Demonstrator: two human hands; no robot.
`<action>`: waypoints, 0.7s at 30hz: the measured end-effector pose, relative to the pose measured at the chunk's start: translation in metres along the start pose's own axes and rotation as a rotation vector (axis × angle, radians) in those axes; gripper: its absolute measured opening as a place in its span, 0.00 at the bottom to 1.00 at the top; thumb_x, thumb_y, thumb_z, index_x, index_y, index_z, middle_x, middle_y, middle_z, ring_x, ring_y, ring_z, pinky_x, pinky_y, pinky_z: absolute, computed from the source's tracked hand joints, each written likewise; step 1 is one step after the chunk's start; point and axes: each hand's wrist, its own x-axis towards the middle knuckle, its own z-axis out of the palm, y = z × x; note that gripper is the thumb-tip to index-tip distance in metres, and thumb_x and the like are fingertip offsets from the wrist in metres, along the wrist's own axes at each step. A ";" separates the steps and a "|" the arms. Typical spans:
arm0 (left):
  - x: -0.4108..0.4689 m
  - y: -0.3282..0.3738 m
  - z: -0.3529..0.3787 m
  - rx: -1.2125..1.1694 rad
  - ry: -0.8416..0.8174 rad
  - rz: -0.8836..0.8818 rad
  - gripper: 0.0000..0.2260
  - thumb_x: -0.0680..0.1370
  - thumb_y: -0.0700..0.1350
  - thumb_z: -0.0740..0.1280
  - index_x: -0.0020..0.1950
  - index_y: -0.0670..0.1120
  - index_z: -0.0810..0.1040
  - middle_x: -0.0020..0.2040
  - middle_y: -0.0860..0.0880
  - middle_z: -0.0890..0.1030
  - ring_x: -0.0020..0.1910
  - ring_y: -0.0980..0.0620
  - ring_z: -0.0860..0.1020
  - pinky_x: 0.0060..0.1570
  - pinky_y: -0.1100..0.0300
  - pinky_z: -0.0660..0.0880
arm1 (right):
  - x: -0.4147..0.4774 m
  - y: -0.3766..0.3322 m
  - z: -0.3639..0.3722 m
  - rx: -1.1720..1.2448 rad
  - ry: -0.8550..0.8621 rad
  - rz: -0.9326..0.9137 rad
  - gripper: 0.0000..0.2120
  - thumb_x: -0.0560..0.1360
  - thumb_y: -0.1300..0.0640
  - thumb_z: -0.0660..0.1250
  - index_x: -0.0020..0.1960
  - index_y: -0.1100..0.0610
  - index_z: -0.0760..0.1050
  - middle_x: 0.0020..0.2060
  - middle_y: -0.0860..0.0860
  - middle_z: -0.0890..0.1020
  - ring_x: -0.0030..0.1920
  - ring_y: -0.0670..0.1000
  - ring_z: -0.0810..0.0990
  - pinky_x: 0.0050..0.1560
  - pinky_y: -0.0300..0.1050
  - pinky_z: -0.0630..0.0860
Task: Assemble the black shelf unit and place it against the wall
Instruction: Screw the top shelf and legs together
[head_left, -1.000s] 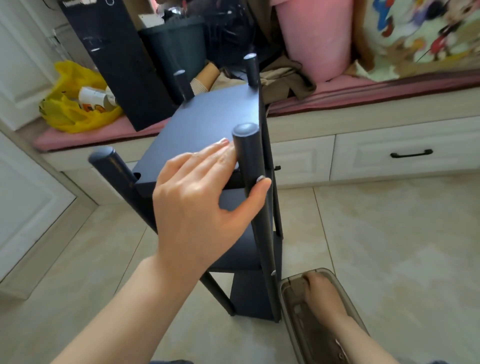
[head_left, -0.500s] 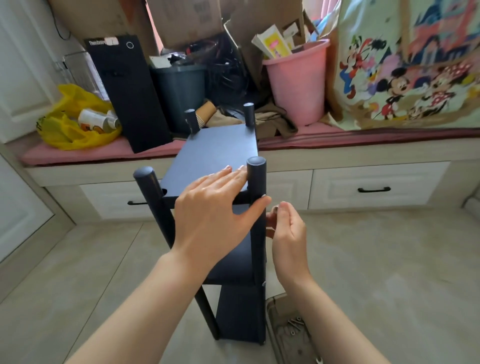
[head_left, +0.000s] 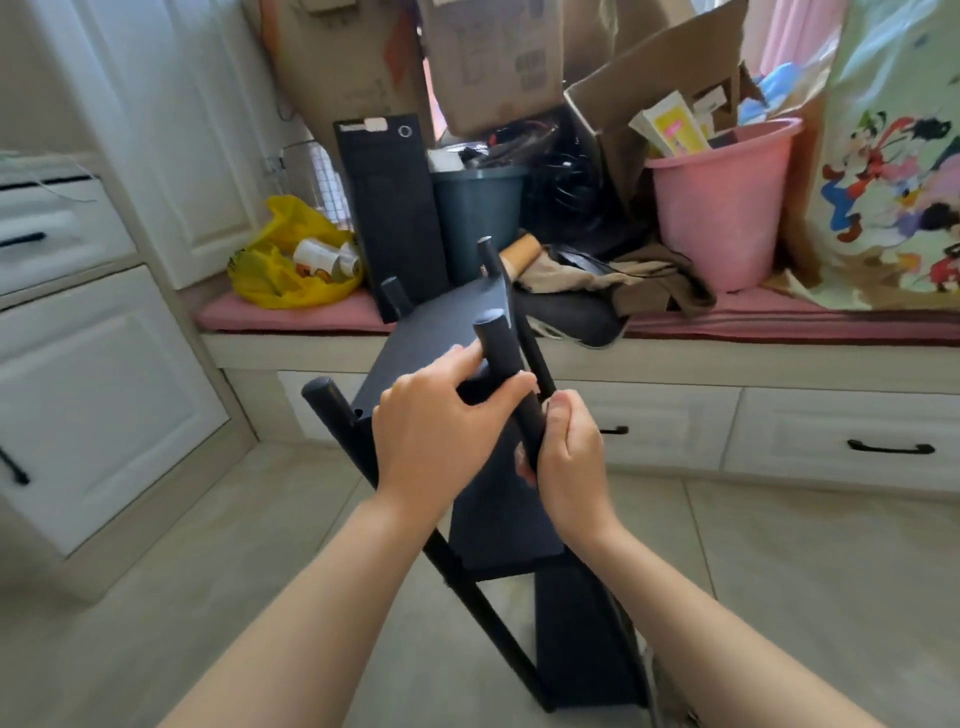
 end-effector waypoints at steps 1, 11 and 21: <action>0.001 -0.012 -0.006 -0.035 0.011 -0.053 0.13 0.75 0.63 0.71 0.51 0.55 0.85 0.42 0.60 0.85 0.43 0.60 0.82 0.43 0.59 0.78 | 0.005 0.001 0.012 -0.003 -0.026 0.010 0.17 0.86 0.52 0.48 0.42 0.55 0.64 0.24 0.49 0.73 0.24 0.49 0.72 0.25 0.43 0.68; -0.024 -0.155 -0.058 -0.523 0.029 -0.539 0.10 0.68 0.56 0.77 0.47 0.58 0.84 0.45 0.61 0.86 0.49 0.65 0.83 0.45 0.73 0.76 | 0.008 0.044 0.132 -0.024 -0.247 0.077 0.14 0.85 0.49 0.50 0.45 0.52 0.67 0.33 0.61 0.76 0.25 0.49 0.77 0.24 0.38 0.71; -0.129 -0.275 -0.046 -0.714 0.175 -0.902 0.26 0.60 0.57 0.78 0.55 0.49 0.86 0.54 0.55 0.86 0.56 0.58 0.83 0.51 0.69 0.77 | -0.034 0.135 0.194 -0.320 -0.518 0.058 0.13 0.84 0.45 0.51 0.43 0.45 0.67 0.29 0.51 0.78 0.27 0.47 0.80 0.30 0.51 0.80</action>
